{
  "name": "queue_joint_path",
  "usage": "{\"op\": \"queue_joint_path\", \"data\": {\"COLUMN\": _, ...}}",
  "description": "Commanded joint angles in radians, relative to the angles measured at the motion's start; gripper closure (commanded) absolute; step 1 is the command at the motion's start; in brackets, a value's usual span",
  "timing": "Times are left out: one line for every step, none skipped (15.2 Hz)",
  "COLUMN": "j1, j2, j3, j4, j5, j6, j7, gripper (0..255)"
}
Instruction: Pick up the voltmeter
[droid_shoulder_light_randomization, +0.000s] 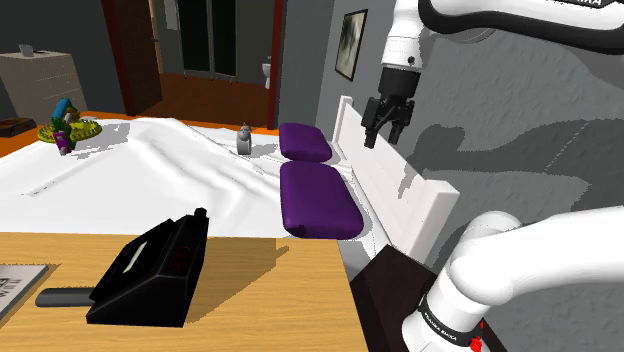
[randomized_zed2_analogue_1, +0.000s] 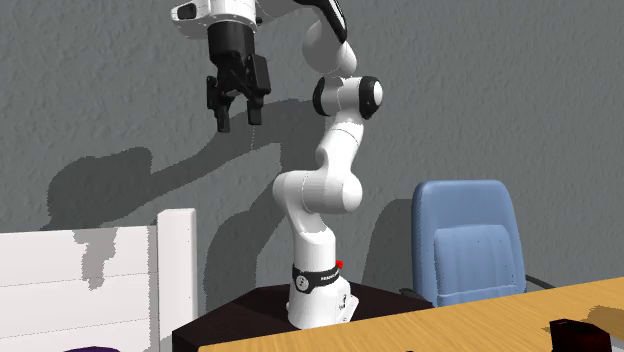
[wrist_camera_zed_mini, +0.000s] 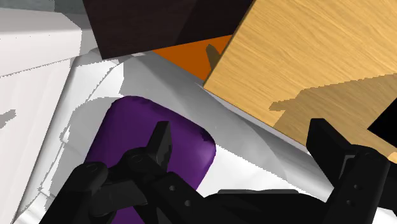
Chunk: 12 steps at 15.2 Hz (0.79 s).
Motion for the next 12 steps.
{"op": "queue_joint_path", "data": {"j1": 0.000, "j2": 0.000, "j3": 0.000, "j4": 0.000, "j5": 0.000, "j6": 0.000, "j7": 0.000, "gripper": 0}}
{"op": "queue_joint_path", "data": {"j1": 0.001, "j2": -0.002, "j3": 0.022, "j4": -0.013, "j5": 0.021, "j6": 0.014, "j7": 0.035, "gripper": 0}}
{"op": "queue_joint_path", "data": {"j1": 0.003, "j2": -0.002, "j3": 0.044, "j4": -0.025, "j5": 0.042, "j6": 0.028, "j7": 0.069, "gripper": 0}}
{"op": "queue_joint_path", "data": {"j1": 0.005, "j2": -0.001, "j3": 0.067, "j4": -0.036, "j5": 0.063, "j6": 0.044, "j7": 0.103, "gripper": 0}}
{"op": "queue_joint_path", "data": {"j1": 0.006, "j2": 0.001, "j3": 0.090, "j4": -0.045, "j5": 0.084, "j6": 0.059, "j7": 0.137, "gripper": 0}}
{"op": "queue_joint_path", "data": {"j1": 0.008, "j2": 0.006, "j3": 0.113, "j4": -0.053, "j5": 0.105, "j6": 0.076, "j7": 0.170, "gripper": 0}}
{"op": "queue_joint_path", "data": {"j1": 0.009, "j2": 0.011, "j3": 0.136, "j4": -0.059, "j5": 0.126, "j6": 0.093, "j7": 0.203, "gripper": 0}}
{"op": "queue_joint_path", "data": {"j1": 0.010, "j2": 0.019, "j3": 0.159, "j4": -0.064, "j5": 0.146, "j6": 0.111, "j7": 0.236, "gripper": 0}}
{"op": "queue_joint_path", "data": {"j1": 0.012, "j2": 0.028, "j3": 0.183, "j4": -0.068, "j5": 0.165, "j6": 0.130, "j7": 0.269, "gripper": 0}}
{"op": "queue_joint_path", "data": {"j1": 0.013, "j2": 0.039, "j3": 0.206, "j4": -0.070, "j5": 0.184, "j6": 0.149, "j7": 0.302, "gripper": 0}}
{"op": "queue_joint_path", "data": {"j1": 0.014, "j2": 0.051, "j3": 0.230, "j4": -0.071, "j5": 0.202, "j6": 0.168, "j7": 0.335, "gripper": 0}}
{"op": "queue_joint_path", "data": {"j1": 0.014, "j2": 0.065, "j3": 0.254, "j4": -0.070, "j5": 0.220, "j6": 0.188, "j7": 0.367, "gripper": 0}}
